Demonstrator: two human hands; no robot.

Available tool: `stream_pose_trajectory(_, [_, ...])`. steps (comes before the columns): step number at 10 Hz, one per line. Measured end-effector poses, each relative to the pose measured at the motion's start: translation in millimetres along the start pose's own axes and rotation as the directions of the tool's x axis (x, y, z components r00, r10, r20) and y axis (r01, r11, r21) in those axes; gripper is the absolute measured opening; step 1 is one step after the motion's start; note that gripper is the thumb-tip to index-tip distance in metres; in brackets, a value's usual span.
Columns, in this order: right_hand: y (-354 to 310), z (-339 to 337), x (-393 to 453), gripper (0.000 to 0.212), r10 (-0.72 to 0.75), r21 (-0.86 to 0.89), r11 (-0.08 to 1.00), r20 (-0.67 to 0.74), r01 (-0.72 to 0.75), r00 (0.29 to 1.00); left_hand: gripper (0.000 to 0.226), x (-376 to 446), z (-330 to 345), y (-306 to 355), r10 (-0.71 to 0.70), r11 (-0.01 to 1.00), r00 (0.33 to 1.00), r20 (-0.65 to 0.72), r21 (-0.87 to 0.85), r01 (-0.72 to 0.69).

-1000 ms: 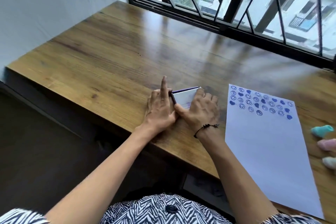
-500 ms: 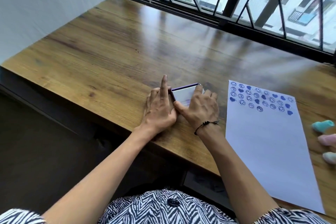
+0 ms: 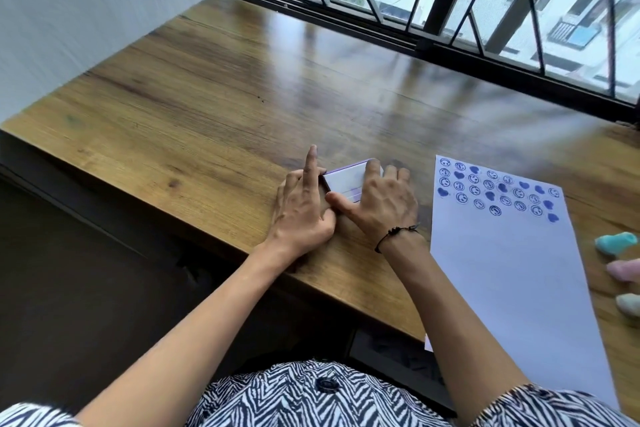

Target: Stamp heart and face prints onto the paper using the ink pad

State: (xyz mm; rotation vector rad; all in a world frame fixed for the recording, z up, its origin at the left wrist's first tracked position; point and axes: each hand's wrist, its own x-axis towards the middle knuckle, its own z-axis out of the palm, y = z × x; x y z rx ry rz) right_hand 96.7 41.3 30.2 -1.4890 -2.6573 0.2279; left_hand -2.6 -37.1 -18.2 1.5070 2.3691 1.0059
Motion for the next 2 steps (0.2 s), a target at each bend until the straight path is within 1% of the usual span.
stream_pose_trajectory(1, [-0.9,-0.8,1.8,0.092,0.001,-0.009,1.000,-0.018,-0.001,1.000,0.098,5.1,-4.0,2.9,-0.004,0.999,1.000,0.008,-0.039,0.005])
stream_pose_trajectory(2, [0.6,3.1,-0.5,0.090,0.014,0.000,1.000,0.006,-0.014,1.000,0.098,0.5,-3.7,2.9,-0.017,0.998,1.000,0.008,-0.059,0.017])
